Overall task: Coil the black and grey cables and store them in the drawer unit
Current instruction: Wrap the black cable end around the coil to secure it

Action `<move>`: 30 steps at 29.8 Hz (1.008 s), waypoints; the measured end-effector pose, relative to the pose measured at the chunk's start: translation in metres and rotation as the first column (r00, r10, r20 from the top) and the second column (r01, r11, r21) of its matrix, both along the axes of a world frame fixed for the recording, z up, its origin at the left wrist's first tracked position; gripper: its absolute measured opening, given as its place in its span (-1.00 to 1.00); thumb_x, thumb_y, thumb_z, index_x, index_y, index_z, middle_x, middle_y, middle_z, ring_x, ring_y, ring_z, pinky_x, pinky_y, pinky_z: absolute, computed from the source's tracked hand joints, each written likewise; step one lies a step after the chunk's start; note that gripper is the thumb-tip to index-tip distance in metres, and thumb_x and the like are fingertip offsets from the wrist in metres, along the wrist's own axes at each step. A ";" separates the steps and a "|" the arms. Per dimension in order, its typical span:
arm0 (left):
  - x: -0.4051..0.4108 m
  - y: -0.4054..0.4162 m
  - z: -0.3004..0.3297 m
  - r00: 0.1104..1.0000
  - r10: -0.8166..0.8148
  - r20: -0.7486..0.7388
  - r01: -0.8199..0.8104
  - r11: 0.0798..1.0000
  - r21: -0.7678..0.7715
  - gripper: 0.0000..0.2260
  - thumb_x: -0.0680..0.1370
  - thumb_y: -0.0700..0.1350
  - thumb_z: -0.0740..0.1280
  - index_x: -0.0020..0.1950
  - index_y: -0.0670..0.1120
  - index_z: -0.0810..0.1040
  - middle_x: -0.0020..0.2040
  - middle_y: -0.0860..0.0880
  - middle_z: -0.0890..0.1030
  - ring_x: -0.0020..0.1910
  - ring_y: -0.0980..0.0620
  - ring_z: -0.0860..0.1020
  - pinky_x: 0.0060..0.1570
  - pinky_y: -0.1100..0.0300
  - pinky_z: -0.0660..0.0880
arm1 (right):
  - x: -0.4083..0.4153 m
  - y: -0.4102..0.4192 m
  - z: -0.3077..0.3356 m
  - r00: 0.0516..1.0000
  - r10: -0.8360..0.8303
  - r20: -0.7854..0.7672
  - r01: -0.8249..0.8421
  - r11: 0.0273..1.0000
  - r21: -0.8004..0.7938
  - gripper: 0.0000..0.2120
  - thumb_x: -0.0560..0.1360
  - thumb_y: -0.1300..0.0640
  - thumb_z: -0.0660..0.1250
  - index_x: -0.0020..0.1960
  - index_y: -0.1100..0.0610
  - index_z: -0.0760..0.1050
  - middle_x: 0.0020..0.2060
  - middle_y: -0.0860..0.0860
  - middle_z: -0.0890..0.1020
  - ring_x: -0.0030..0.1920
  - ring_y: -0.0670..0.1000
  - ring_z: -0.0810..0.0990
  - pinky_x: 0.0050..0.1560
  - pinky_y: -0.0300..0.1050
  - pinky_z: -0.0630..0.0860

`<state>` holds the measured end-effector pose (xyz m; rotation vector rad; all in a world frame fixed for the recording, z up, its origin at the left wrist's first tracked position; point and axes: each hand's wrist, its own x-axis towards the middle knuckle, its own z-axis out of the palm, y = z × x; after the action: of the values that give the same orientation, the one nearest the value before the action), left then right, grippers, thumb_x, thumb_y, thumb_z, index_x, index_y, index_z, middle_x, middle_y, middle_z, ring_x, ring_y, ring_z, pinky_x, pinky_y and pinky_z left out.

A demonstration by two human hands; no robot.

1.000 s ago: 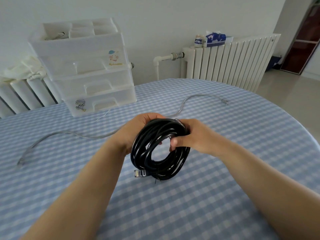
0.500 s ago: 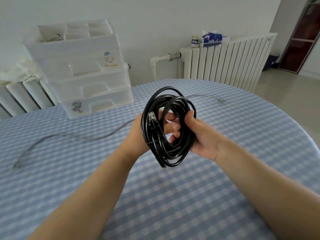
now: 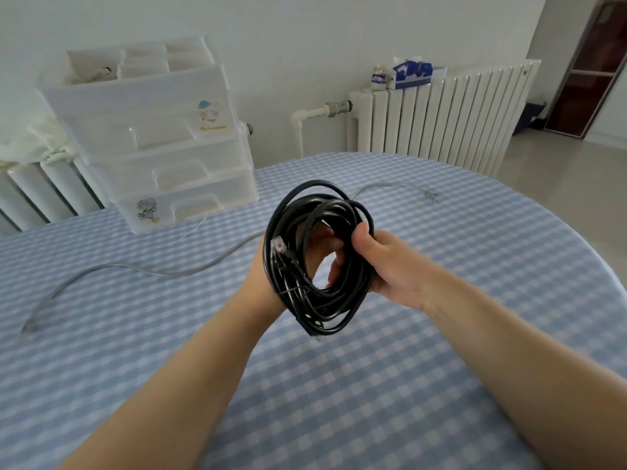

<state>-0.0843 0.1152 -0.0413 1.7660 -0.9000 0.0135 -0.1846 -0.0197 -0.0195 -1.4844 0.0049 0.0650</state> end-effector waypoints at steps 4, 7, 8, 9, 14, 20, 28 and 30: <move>-0.013 0.005 0.009 0.992 0.078 0.094 -0.079 0.997 0.013 -0.82 0.51 -0.13 0.31 -0.28 0.05 0.56 -0.32 0.34 0.58 -0.23 0.35 0.57 -0.19 0.43 0.45 | 0.001 0.004 -0.002 1.000 0.003 0.001 -0.003 0.998 0.067 -0.49 0.30 -0.30 0.15 -0.25 0.15 0.53 -0.32 0.08 0.66 -0.29 0.01 0.65 -0.32 -0.19 0.57; -0.026 0.008 0.022 0.977 0.016 0.211 -0.020 1.000 0.017 -0.85 0.53 -0.14 0.34 -0.22 0.00 0.63 -0.30 0.30 0.59 -0.15 0.38 0.56 -0.15 0.51 0.42 | 0.002 0.002 -0.003 1.000 0.016 -0.006 -0.015 0.987 0.158 -0.47 0.28 -0.32 0.15 -0.26 0.14 0.57 -0.33 0.08 0.65 -0.29 -0.01 0.64 -0.30 -0.18 0.57; -0.027 0.010 0.022 0.985 0.007 0.171 -0.005 1.000 -0.010 -0.86 0.53 -0.19 0.37 -0.20 -0.02 0.62 -0.28 0.29 0.62 -0.15 0.36 0.58 -0.14 0.52 0.41 | 0.003 0.000 -0.004 1.000 0.016 -0.003 -0.016 0.984 0.178 -0.47 0.28 -0.33 0.15 -0.25 0.12 0.61 -0.33 0.07 0.65 -0.29 -0.02 0.65 -0.28 -0.17 0.58; -0.030 0.010 0.024 0.994 -0.009 0.112 0.013 0.999 -0.038 -0.87 0.52 -0.20 0.39 -0.19 0.00 0.62 -0.25 0.30 0.63 -0.15 0.34 0.59 -0.14 0.51 0.42 | 0.004 -0.001 -0.004 1.000 0.019 0.003 -0.019 0.982 0.190 -0.45 0.28 -0.34 0.17 -0.19 0.11 0.63 -0.32 0.06 0.65 -0.27 -0.02 0.65 -0.26 -0.16 0.58; -0.034 0.011 0.032 0.995 -0.074 0.069 0.077 0.996 -0.036 -0.91 0.49 -0.24 0.41 -0.16 -0.05 0.62 -0.22 0.27 0.64 -0.16 0.30 0.60 -0.11 0.46 0.44 | 0.006 -0.004 -0.009 0.998 0.061 0.014 -0.062 0.978 0.200 -0.34 0.18 -0.36 0.39 -0.02 0.17 0.60 -0.28 0.11 0.68 -0.24 0.01 0.68 -0.23 -0.15 0.61; -0.026 0.015 0.024 0.993 -0.044 0.106 0.034 0.995 0.092 -0.94 0.53 -0.18 0.35 -0.13 -0.15 0.55 -0.20 -0.10 0.61 -0.18 0.07 0.58 -0.06 0.29 0.52 | 0.005 -0.001 -0.006 1.000 -0.014 0.014 0.012 0.986 0.164 -0.56 0.35 -0.14 0.27 0.03 0.18 0.55 -0.27 0.07 0.68 -0.25 -0.01 0.68 -0.27 -0.14 0.60; -0.033 0.015 0.038 0.921 -0.076 0.381 -0.010 0.975 0.220 -0.92 0.46 -0.07 0.32 -0.10 0.07 0.44 -0.17 0.04 0.53 -0.12 -0.10 0.56 -0.09 -0.14 0.53 | 0.017 0.008 -0.015 0.889 -0.319 0.327 0.388 0.906 -0.170 -0.86 0.36 0.10 0.43 -0.11 0.09 0.54 -0.31 -0.08 0.64 -0.27 -0.14 0.62 -0.24 -0.21 0.55; -0.033 0.012 0.036 0.931 -0.017 0.366 -0.051 0.983 0.176 -0.93 0.47 -0.14 0.32 -0.07 -0.09 0.53 -0.14 -0.07 0.60 -0.10 -0.14 0.58 -0.09 -0.13 0.53 | 0.017 0.011 -0.012 0.859 -0.374 0.350 0.454 0.871 -0.185 -0.92 0.45 0.17 0.38 -0.20 0.05 0.51 -0.39 -0.15 0.61 -0.33 -0.24 0.57 -0.26 -0.28 0.51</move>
<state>-0.1177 0.1273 -0.0051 1.9799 -1.1845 0.2892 -0.1674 -0.0090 -0.0314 -1.7152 0.0912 -0.5407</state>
